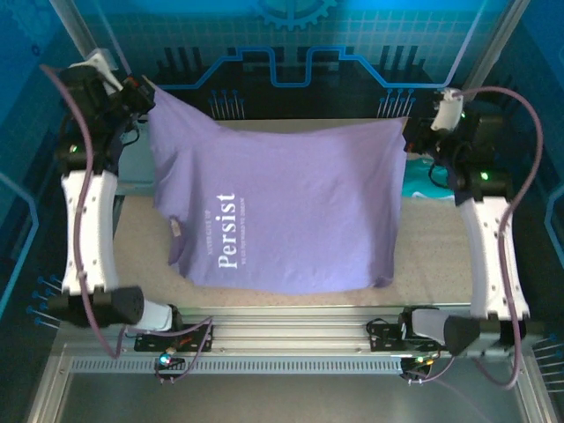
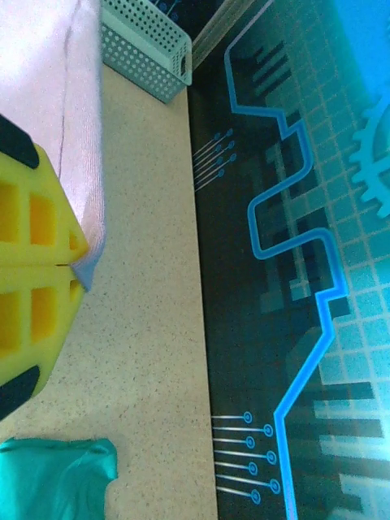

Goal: Fold the inside-out t-shirt

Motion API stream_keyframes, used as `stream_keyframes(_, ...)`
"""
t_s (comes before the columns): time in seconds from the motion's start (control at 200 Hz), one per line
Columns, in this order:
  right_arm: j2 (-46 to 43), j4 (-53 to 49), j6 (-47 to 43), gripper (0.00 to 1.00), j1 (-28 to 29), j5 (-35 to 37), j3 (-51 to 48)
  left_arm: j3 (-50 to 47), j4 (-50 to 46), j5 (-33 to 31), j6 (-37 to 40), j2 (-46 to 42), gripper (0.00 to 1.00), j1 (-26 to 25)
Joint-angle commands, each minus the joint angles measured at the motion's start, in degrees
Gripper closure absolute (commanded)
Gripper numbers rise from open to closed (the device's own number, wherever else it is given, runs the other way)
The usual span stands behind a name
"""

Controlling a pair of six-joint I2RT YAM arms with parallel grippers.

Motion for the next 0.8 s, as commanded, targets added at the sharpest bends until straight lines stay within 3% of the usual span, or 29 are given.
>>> stream_keyframes(0.0, 3.13, 7.66, 1.56, 1.00, 0.95, 0.99, 9.00, 12.51, 4.71, -0.19, -1.03, 3.09, 1.00, -0.34)
stream_keyframes(0.18, 3.65, 3.64, -0.13, 1.00, 1.74, 1.98, 16.27, 24.63, 1.62, 1.82, -1.03, 5.12, 1.00, -0.34)
stream_keyframes(0.575, -17.72, -5.39, -3.65, 1.00, 1.74, 7.59, 16.13, 17.71, 5.31, 0.04, 1.58, -18.20, 1.00, -0.34)
stream_keyframes(0.795, -21.38, -11.10, -5.34, 1.00, 1.73, 8.42, 23.33, 19.24, 5.80, -0.37, 2.55, -22.53, 1.00, -0.34)
